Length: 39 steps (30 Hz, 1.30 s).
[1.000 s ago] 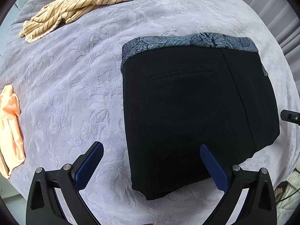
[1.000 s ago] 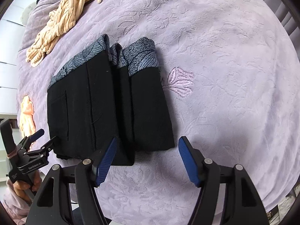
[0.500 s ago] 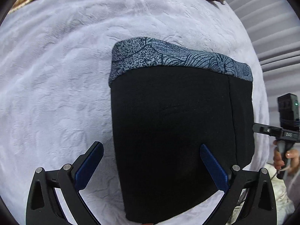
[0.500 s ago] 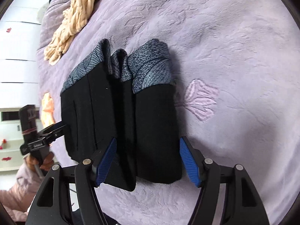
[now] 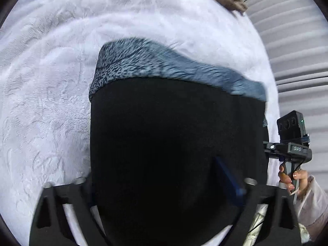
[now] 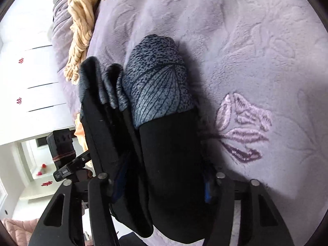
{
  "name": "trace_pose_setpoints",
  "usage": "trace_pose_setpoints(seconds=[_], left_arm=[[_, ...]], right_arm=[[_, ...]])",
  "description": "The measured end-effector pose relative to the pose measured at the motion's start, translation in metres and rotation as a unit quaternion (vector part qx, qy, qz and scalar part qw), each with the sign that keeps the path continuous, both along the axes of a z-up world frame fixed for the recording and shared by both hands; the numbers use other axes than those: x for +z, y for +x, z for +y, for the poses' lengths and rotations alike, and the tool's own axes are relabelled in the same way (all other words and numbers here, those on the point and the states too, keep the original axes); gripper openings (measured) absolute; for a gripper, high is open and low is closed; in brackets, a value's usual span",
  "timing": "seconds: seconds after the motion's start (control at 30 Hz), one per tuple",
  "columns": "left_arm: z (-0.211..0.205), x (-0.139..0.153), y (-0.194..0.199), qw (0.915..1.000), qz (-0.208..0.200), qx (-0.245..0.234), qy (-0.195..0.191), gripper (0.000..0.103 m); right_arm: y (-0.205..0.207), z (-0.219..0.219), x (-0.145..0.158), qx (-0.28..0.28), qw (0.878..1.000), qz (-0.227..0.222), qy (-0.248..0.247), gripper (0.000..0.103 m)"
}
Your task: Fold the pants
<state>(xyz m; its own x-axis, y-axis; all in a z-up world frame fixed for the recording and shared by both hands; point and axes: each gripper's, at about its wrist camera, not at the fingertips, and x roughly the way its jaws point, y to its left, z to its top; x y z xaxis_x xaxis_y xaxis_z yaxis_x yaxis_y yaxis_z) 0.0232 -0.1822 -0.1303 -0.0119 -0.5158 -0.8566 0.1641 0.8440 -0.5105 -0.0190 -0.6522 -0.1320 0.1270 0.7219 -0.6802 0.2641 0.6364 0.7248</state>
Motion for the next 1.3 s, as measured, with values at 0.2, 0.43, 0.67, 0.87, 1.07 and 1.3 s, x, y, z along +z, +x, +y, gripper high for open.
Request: trace_pose_setpoints(seconds=[0.2, 0.43, 0.67, 0.87, 1.07, 1.3], left_arm=[[0.019, 0.043, -0.012, 0.9993, -0.018, 0.001, -0.032, 0.058], [0.085, 0.087, -0.045, 0.9993, -0.035, 0.01, -0.01, 0.058], [0.152, 0.063, -0.068, 0.9897, -0.031, 0.04, 0.134, 0.073], [0.182, 0.059, -0.079, 0.974, -0.025, 0.078, 0.211, 0.073], [0.161, 0.077, -0.089, 0.9659, -0.059, 0.061, 0.245, 0.096], [0.134, 0.085, -0.104, 0.9668, -0.075, 0.029, 0.243, 0.102]], right_arm=[[-0.018, 0.007, 0.042, -0.023, 0.999, -0.03, 0.028, 0.034], [-0.051, 0.061, 0.087, -0.015, 0.996, -0.058, 0.069, 0.034], [-0.075, 0.151, 0.071, -0.011, 0.996, -0.039, 0.077, 0.034], [-0.073, 0.194, 0.053, 0.005, 0.995, 0.03, -0.093, 0.047], [-0.077, 0.213, 0.108, 0.009, 0.975, -0.022, -0.223, 0.048], [-0.073, 0.273, 0.123, 0.093, 0.957, -0.07, -0.266, 0.048]])
